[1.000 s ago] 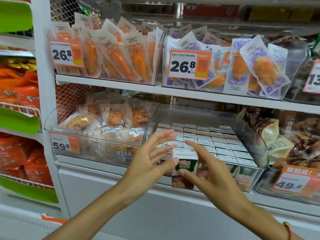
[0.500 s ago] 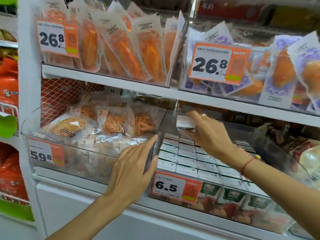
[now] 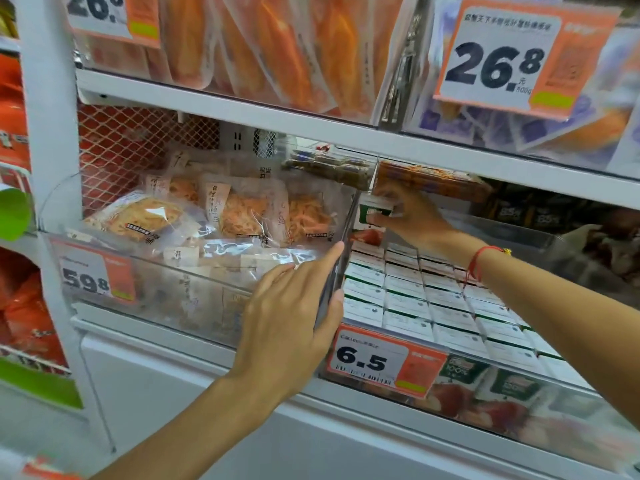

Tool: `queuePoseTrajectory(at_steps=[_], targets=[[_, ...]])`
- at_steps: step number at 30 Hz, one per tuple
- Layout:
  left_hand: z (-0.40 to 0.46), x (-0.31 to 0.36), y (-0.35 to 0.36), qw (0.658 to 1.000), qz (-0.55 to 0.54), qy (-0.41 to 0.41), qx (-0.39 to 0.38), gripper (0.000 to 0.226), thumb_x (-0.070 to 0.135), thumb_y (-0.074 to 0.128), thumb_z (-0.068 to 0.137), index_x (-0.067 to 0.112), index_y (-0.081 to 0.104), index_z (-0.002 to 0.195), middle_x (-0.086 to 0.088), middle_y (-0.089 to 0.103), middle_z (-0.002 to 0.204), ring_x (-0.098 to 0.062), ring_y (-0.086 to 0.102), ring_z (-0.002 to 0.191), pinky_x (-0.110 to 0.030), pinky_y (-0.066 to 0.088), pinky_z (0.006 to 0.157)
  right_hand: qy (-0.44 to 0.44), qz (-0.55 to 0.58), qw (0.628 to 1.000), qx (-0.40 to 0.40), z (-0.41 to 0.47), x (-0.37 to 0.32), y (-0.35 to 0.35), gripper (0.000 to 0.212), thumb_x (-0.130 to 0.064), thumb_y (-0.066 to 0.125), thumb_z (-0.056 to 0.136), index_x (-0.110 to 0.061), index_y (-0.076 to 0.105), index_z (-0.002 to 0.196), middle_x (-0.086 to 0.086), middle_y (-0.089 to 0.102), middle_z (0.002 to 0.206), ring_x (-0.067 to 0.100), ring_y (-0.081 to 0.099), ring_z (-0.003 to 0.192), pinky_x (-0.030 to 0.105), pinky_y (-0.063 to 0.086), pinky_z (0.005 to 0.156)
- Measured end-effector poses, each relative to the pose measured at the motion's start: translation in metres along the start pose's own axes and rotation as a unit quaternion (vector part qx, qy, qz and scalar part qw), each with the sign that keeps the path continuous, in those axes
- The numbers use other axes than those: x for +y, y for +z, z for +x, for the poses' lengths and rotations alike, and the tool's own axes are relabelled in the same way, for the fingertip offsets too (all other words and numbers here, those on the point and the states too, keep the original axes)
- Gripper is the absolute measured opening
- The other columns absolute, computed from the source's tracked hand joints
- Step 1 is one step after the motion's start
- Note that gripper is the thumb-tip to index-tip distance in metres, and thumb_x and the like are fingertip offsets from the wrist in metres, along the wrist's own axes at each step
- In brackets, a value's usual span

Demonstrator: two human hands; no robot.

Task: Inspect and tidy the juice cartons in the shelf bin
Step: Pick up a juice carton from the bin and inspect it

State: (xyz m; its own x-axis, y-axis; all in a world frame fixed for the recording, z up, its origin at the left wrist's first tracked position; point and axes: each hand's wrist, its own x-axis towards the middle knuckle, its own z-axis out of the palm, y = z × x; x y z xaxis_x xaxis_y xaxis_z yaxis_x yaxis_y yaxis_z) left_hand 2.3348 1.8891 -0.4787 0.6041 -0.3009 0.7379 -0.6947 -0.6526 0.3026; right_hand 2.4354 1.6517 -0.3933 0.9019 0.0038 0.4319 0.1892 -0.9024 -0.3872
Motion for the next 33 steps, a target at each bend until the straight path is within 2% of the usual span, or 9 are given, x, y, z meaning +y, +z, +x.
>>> queuePoseTrajectory(at_steps=[4, 7, 10, 14, 18, 21, 24, 29, 33], targets=[[0.000, 0.000, 0.001, 1.000, 0.000, 0.002, 0.014, 0.050, 0.033, 0.038, 0.097, 0.016, 0.048, 0.142, 0.006, 0.070, 0.105, -0.013, 0.063, 0.094, -0.025, 0.032, 0.099, 0.037, -0.001, 0.995, -0.094, -0.005, 0.011, 0.000, 0.042, -0.024, 0.068, 0.089, -0.010, 0.056, 0.127, 0.008, 0.057, 0.132, 0.022, 0.056, 0.118, 0.018, 0.041, 0.081], [0.000, 0.000, 0.001, 1.000, -0.002, 0.001, 0.015, 0.050, 0.033, 0.039, 0.096, 0.016, 0.048, 0.142, 0.006, 0.070, 0.106, -0.012, 0.062, 0.094, -0.025, 0.032, 0.098, 0.048, -0.038, 0.992, -0.114, -0.012, 0.018, 0.007, 0.041, -0.031, 0.062, 0.093, -0.016, 0.057, 0.131, 0.003, 0.056, 0.135, 0.014, 0.053, 0.115, 0.019, 0.037, 0.088], [0.001, 0.001, 0.000, 1.000, -0.001, 0.003, 0.011, 0.050, 0.032, 0.038, 0.096, 0.015, 0.048, 0.142, 0.006, 0.070, 0.106, -0.014, 0.064, 0.094, -0.026, 0.032, 0.099, 0.064, -0.068, 0.984, -0.149, -0.016, 0.020, 0.016, 0.038, -0.033, 0.047, 0.101, -0.020, 0.053, 0.137, 0.006, 0.050, 0.142, 0.020, 0.050, 0.124, 0.024, 0.036, 0.100], [-0.001, 0.001, 0.000, 1.000, 0.003, 0.006, 0.009, 0.051, 0.032, 0.037, 0.096, 0.014, 0.048, 0.142, 0.005, 0.071, 0.107, -0.014, 0.065, 0.095, -0.026, 0.032, 0.098, 0.068, -0.098, 0.981, -0.155, -0.021, 0.024, 0.019, 0.040, -0.034, 0.037, 0.104, -0.026, 0.046, 0.143, 0.002, 0.040, 0.151, 0.024, 0.038, 0.137, 0.031, 0.026, 0.112], [-0.001, 0.000, -0.001, 1.000, 0.004, 0.007, -0.001, 0.050, 0.033, 0.036, 0.097, 0.014, 0.047, 0.143, 0.003, 0.070, 0.111, -0.015, 0.065, 0.097, -0.025, 0.031, 0.099, 0.077, -0.092, 0.980, -0.158, -0.031, 0.018, 0.009, 0.042, -0.035, 0.044, 0.102, -0.027, 0.045, 0.143, -0.001, 0.040, 0.152, 0.022, 0.039, 0.138, 0.034, 0.028, 0.114], [-0.001, 0.000, -0.005, 0.999, -0.003, -0.002, -0.037, 0.051, 0.038, 0.032, 0.100, 0.020, 0.038, 0.148, 0.004, 0.065, 0.125, -0.012, 0.060, 0.109, -0.022, 0.029, 0.103, 0.032, -0.089, 0.983, -0.156, -0.054, 0.001, -0.013, 0.041, -0.034, 0.052, 0.099, -0.025, 0.050, 0.139, -0.002, 0.045, 0.148, 0.019, 0.043, 0.135, 0.033, 0.032, 0.113], [0.000, -0.002, -0.010, 0.997, -0.020, -0.015, -0.070, 0.051, 0.042, 0.032, 0.104, 0.027, 0.027, 0.152, 0.008, 0.054, 0.140, -0.008, 0.048, 0.123, -0.020, 0.023, 0.105, -0.035, -0.109, 0.980, -0.162, -0.099, -0.015, -0.035, 0.034, -0.036, 0.053, 0.098, -0.025, 0.059, 0.129, -0.006, 0.055, 0.138, 0.013, 0.050, 0.126, 0.034, 0.041, 0.106], [-0.001, 0.012, -0.018, 0.997, 0.006, -0.027, -0.077, 0.055, 0.042, 0.035, 0.102, 0.029, 0.021, 0.153, 0.011, 0.027, 0.157, -0.006, 0.023, 0.143, -0.017, 0.007, 0.113, -0.056, -0.087, 0.978, -0.180, -0.161, -0.028, -0.054, 0.033, -0.045, 0.056, 0.095, -0.029, 0.066, 0.121, -0.011, 0.061, 0.129, 0.006, 0.055, 0.115, 0.029, 0.046, 0.096], [-0.020, 0.032, -0.021, 0.991, 0.015, -0.043, -0.127, 0.051, 0.047, 0.031, 0.101, 0.038, 0.025, 0.151, 0.011, 0.006, 0.163, -0.012, 0.014, 0.149, -0.029, 0.018, 0.118, -0.051, -0.064, 0.975, -0.208, -0.156, -0.037, -0.065, 0.032, -0.046, 0.065, 0.088, -0.027, 0.072, 0.113, -0.008, 0.066, 0.121, 0.009, 0.057, 0.109, 0.028, 0.047, 0.090]])
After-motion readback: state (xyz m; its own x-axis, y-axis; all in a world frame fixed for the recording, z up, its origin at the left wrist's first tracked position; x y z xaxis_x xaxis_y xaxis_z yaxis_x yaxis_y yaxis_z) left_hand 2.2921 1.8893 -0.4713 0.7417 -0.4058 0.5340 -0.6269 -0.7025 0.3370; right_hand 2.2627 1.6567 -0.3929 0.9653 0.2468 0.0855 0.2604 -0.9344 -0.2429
